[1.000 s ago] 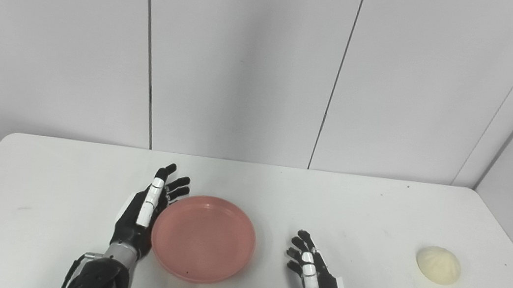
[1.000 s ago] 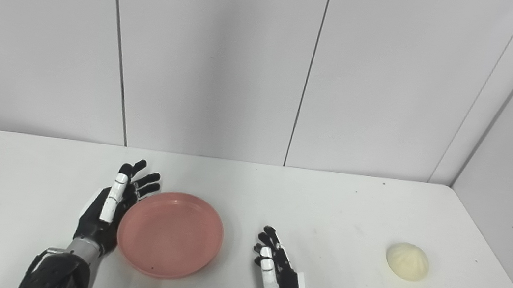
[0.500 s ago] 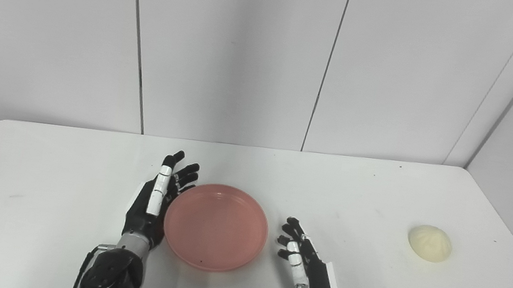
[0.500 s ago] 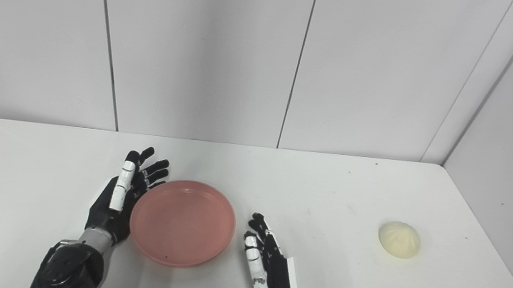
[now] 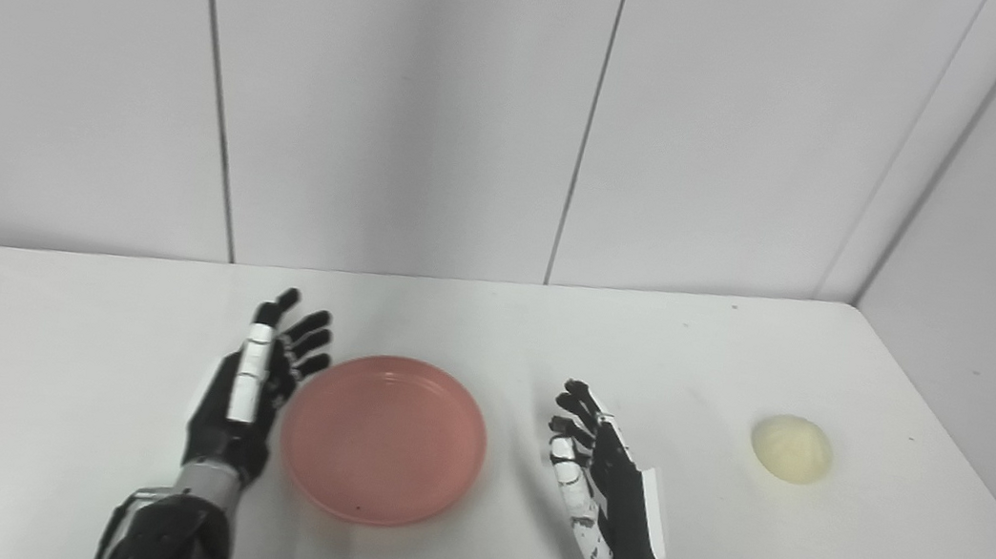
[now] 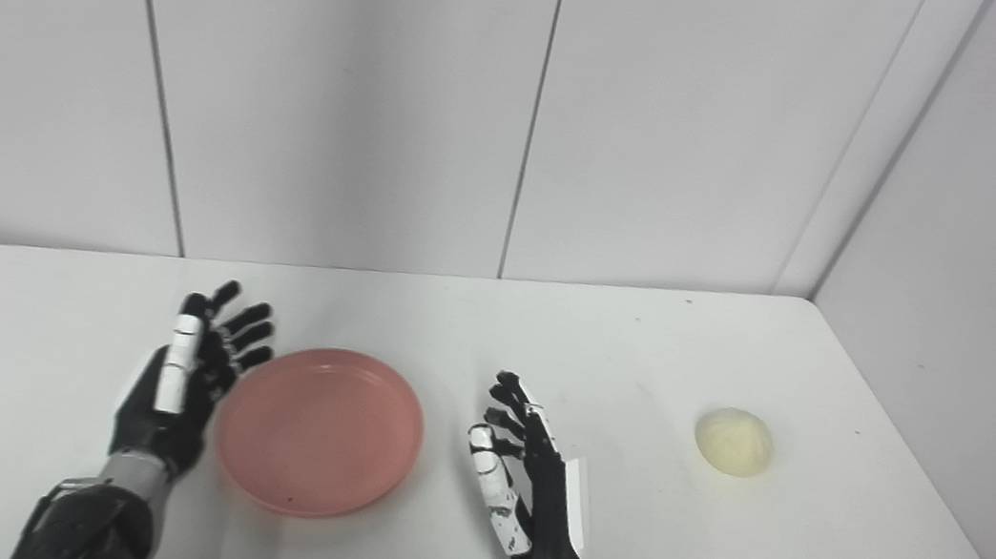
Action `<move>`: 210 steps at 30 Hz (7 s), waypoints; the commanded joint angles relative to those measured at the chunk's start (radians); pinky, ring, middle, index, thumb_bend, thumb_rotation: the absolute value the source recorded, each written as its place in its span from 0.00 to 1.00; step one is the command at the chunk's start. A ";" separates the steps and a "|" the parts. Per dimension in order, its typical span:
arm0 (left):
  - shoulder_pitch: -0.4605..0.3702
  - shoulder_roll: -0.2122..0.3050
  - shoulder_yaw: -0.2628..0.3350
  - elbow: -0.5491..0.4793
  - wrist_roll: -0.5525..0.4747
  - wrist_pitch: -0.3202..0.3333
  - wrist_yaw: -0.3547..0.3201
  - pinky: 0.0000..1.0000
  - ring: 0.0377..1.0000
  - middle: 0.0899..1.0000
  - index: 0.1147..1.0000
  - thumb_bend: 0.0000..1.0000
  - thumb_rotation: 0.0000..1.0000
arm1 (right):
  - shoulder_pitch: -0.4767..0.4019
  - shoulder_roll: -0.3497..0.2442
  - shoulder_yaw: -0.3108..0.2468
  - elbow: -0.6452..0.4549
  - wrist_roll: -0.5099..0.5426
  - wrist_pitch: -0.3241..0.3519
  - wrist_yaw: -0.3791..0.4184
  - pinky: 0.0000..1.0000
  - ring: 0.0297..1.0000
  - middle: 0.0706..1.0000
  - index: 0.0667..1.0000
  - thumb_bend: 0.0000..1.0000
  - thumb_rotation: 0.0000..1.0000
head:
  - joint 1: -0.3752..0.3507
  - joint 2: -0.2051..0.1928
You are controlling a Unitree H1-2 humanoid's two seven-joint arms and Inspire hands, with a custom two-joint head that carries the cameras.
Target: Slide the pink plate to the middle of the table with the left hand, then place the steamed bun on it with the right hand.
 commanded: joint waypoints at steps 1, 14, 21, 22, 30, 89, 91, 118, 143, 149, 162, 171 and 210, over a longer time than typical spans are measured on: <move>-0.006 0.006 0.006 0.027 -0.014 0.013 -0.001 0.82 0.86 0.82 0.91 0.71 0.93 | -0.036 -0.041 -0.024 -0.054 -0.054 -0.044 -0.030 0.66 0.77 0.84 0.85 0.70 0.96 | -0.004 -0.004; -0.022 -0.003 0.020 0.073 -0.021 -0.066 0.013 0.75 0.80 0.78 0.91 0.69 0.91 | -0.147 -0.334 -0.176 -0.322 -0.317 0.266 0.186 0.74 0.83 0.87 0.92 0.85 1.00 | 0.004 -0.021; -0.026 -0.009 0.018 0.085 -0.016 -0.074 0.020 0.75 0.79 0.77 0.91 0.67 0.91 | -0.254 -0.555 -0.165 -0.330 -0.488 0.443 0.455 0.66 0.78 0.83 0.84 0.97 0.86 | 0.002 -0.028; -0.027 -0.008 0.018 0.089 -0.019 -0.074 0.019 0.75 0.80 0.77 0.91 0.67 0.91 | -0.268 -0.575 -0.161 -0.318 -0.506 0.460 0.478 0.68 0.79 0.84 0.84 0.99 0.82 | 0.002 -0.028; -0.025 -0.016 0.019 0.086 -0.024 -0.067 0.021 0.77 0.81 0.78 0.91 0.68 0.90 | -0.362 -0.684 -0.119 -0.225 -0.591 0.585 0.690 0.64 0.79 0.84 0.82 1.00 0.58 | 0.011 -0.031; -0.007 -0.015 -0.010 0.063 -0.005 -0.051 0.022 0.80 0.83 0.81 0.93 0.64 0.94 | -0.478 -0.826 0.181 0.210 -0.624 0.621 1.040 0.23 0.25 0.36 0.47 0.53 0.00 | 0.036 -0.033; -0.006 -0.016 -0.012 0.063 0.000 -0.050 0.028 0.80 0.82 0.80 0.92 0.65 0.94 | -0.480 -0.825 0.163 0.190 -0.597 0.620 1.042 0.24 0.27 0.37 0.48 0.53 0.00 | 0.038 -0.032; -0.019 -0.054 -0.031 0.099 0.036 -0.072 0.058 0.80 0.83 0.80 0.94 0.60 0.94 | -0.718 -0.696 0.195 -0.190 -0.525 0.584 1.128 0.23 0.28 0.37 0.48 0.53 0.00 | 0.158 -0.018; -0.038 -0.103 -0.078 0.157 0.123 -0.115 0.133 0.76 0.80 0.79 0.95 0.61 0.99 | -0.761 -0.404 0.332 -0.085 -0.442 0.399 0.911 0.28 0.34 0.39 0.47 0.53 0.00 | 0.333 0.006; -0.045 -0.114 -0.078 0.165 0.125 -0.115 0.145 0.75 0.79 0.77 0.95 0.60 0.99 | -0.763 -0.382 0.381 -0.045 -0.465 0.400 0.907 0.27 0.34 0.39 0.46 0.53 0.00 | 0.344 0.009; -0.045 -0.117 -0.075 0.161 0.122 -0.116 0.143 0.74 0.78 0.77 0.94 0.58 0.98 | -0.732 -0.359 0.440 0.045 -0.476 0.362 0.867 0.31 0.36 0.40 0.47 0.53 0.00 | 0.345 0.013; -0.032 -0.116 -0.075 0.139 0.118 -0.100 0.139 0.76 0.78 0.76 0.93 0.59 0.96 | -0.699 -0.353 0.447 0.087 -0.493 0.352 0.824 0.28 0.33 0.37 0.48 0.53 0.00 | 0.339 0.019; -0.007 -0.102 -0.082 0.089 0.117 -0.065 0.120 0.74 0.78 0.77 0.95 0.55 0.97 | -0.503 -0.346 0.287 -0.042 -0.449 0.236 0.501 0.97 0.91 0.87 0.70 0.93 0.39 | 0.319 0.028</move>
